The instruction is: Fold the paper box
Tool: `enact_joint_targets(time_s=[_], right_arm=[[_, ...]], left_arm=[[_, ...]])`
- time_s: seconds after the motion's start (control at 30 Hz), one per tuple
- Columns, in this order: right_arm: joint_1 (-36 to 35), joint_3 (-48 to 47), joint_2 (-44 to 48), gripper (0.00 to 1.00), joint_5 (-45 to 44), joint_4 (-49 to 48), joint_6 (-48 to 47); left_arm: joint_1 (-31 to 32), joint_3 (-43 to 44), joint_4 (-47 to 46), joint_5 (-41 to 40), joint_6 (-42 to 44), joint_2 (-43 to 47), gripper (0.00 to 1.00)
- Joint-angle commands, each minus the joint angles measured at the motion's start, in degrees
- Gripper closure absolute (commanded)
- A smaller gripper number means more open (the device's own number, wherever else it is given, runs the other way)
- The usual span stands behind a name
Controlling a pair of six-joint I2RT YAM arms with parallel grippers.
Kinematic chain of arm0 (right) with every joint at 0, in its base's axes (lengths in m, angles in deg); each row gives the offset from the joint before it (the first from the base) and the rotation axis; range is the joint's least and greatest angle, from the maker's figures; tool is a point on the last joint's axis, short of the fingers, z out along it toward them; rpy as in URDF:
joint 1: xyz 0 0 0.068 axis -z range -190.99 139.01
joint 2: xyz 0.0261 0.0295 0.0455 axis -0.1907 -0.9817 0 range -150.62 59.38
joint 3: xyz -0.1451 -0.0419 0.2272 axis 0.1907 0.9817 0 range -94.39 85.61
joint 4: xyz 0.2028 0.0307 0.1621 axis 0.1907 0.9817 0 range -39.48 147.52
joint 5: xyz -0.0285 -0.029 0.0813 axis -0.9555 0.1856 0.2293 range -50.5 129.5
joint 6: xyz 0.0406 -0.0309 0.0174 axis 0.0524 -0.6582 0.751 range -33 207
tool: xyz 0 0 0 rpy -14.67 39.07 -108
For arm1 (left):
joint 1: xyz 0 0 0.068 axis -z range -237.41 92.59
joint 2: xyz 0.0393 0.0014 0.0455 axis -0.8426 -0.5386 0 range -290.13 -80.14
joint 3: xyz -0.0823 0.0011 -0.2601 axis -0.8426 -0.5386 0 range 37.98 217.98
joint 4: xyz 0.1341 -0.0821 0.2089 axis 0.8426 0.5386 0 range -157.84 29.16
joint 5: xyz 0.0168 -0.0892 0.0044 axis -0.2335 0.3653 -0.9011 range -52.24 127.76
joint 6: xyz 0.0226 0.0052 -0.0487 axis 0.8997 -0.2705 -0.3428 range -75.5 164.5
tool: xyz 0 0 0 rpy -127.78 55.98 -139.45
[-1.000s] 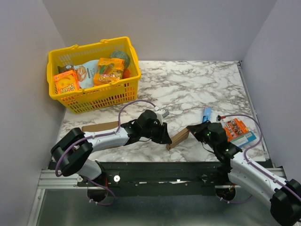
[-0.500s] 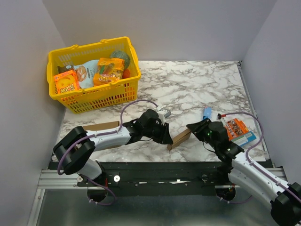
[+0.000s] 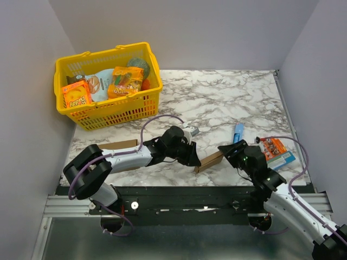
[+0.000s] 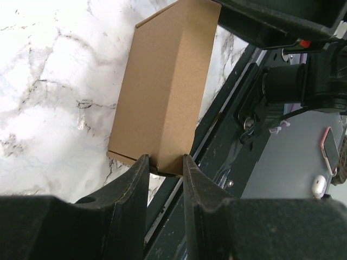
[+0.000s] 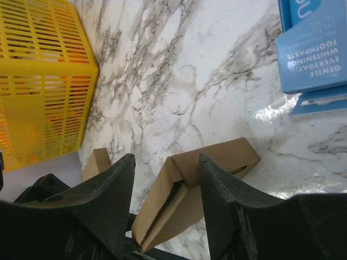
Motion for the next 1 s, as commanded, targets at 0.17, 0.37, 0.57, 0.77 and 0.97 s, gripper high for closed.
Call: enact_joint_targets(time_s=[0.17,0.37,0.57,0.77,0.97], right_arm=[[-0.61,0.72,4.24,0.3,-5.03,9.09,1.22],[-0.61,1.59,5.92,0.3,-4.59,10.15,2.45],[-0.61,2.03,6.01,0.35,-4.33,10.24,2.97],[-0.61,2.56,7.67,0.38,-4.5,10.5,4.03],[-0.61,2.38,8.12,0.38,-5.21,11.47,3.94]], left_arm=[[1.46,-3.52,10.54,-1.75,2.12,-4.2,1.0],[1.54,-3.52,10.54,-1.75,2.21,-4.03,1.0],[1.54,-3.52,10.46,-1.75,2.21,-3.94,1.0],[1.63,-3.61,10.45,-1.66,2.12,-3.94,1.0],[1.63,-3.61,10.46,-1.84,2.21,-3.85,1.0]])
